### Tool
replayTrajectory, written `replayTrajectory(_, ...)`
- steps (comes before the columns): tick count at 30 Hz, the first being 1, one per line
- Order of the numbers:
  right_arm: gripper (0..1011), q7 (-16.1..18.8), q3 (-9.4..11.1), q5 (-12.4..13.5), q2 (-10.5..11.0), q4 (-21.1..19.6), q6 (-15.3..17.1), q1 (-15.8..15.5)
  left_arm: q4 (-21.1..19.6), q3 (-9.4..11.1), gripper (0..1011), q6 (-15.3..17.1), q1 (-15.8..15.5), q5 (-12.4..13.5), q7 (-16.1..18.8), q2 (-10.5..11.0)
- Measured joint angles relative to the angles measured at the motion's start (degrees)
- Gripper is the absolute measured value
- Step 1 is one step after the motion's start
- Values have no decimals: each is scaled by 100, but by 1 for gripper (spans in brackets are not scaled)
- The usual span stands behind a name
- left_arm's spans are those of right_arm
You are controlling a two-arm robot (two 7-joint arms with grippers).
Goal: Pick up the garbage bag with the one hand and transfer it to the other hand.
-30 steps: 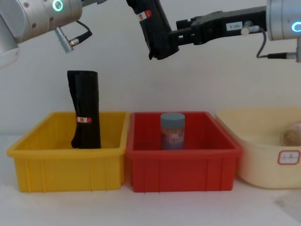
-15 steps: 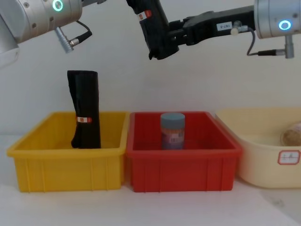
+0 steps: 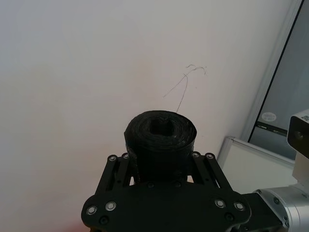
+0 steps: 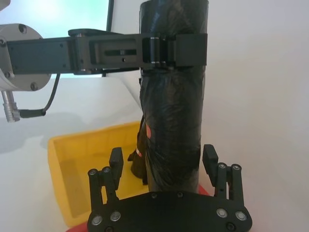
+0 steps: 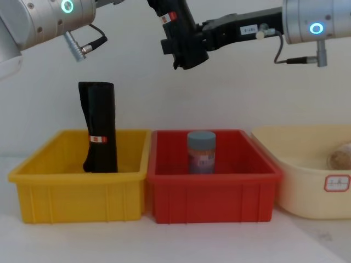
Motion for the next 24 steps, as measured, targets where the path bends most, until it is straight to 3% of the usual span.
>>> replayTrajectory(8,998,33,-38,50,-89,134,-39,79,0,0,496,0,0,0,0,0)
replayTrajectory(12,929,41,-50,67,-122,181,-54,107,0,0,496,0,0,0,0,0)
replayTrajectory(24,579,54,-68,91,-164,242,-71,142,0,0,496,0,0,0,0,0)
